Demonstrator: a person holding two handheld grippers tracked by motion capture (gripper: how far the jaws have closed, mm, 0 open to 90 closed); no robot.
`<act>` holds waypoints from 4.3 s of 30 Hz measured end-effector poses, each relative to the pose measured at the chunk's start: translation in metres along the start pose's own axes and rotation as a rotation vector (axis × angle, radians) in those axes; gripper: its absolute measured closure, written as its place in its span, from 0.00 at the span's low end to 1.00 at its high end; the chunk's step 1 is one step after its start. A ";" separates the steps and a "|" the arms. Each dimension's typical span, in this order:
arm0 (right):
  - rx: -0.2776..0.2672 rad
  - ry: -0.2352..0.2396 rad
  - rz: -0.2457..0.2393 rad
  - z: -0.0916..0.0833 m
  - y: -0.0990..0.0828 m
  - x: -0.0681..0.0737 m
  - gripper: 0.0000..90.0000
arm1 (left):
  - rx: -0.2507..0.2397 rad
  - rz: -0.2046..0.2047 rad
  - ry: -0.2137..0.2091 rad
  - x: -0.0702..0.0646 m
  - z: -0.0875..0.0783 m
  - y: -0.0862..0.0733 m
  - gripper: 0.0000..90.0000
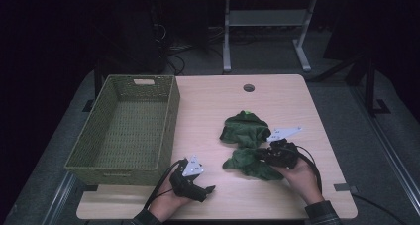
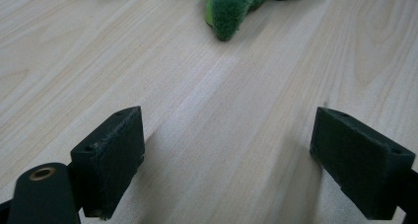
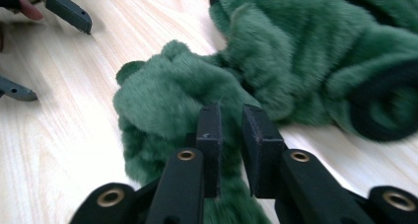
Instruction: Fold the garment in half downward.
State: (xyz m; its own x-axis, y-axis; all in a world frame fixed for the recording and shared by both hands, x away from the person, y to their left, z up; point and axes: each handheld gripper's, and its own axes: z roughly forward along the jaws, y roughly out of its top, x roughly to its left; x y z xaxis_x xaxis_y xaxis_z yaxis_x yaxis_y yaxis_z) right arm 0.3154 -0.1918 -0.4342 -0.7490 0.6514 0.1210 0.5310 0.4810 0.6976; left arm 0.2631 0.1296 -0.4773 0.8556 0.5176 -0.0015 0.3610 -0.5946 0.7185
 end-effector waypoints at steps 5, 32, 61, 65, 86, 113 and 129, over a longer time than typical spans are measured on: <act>-0.027 -0.007 0.016 -0.014 -0.008 -0.003 0.82 | 0.000 0.000 0.001 0.000 0.000 0.000 0.14; -0.015 -0.069 0.086 -0.070 -0.097 -0.013 0.65 | 0.001 -0.002 -0.005 0.000 0.000 0.000 0.14; -0.003 0.021 0.028 -0.051 -0.087 -0.011 0.94 | 0.001 -0.002 -0.005 0.000 0.000 0.000 0.14; -0.046 0.019 0.018 -0.060 -0.083 -0.011 0.95 | 0.001 -0.002 -0.005 0.000 0.000 0.000 0.14; -0.096 0.025 -0.127 -0.072 -0.023 -0.004 0.95 | -0.003 -0.003 -0.002 0.000 0.000 0.000 0.14; -0.038 0.133 -0.211 0.007 0.047 0.015 0.82 | 0.000 0.003 -0.002 0.000 0.000 0.000 0.14; -0.090 0.053 -0.102 0.006 0.042 -0.006 0.99 | 0.001 0.003 -0.002 0.000 0.000 0.000 0.14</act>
State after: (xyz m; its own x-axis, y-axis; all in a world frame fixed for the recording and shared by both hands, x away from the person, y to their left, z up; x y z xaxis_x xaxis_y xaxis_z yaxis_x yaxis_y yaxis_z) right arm 0.3442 -0.1717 -0.4101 -0.8183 0.5690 0.0817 0.4152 0.4868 0.7685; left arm 0.2634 0.1298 -0.4773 0.8575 0.5145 -0.0005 0.3584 -0.5966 0.7181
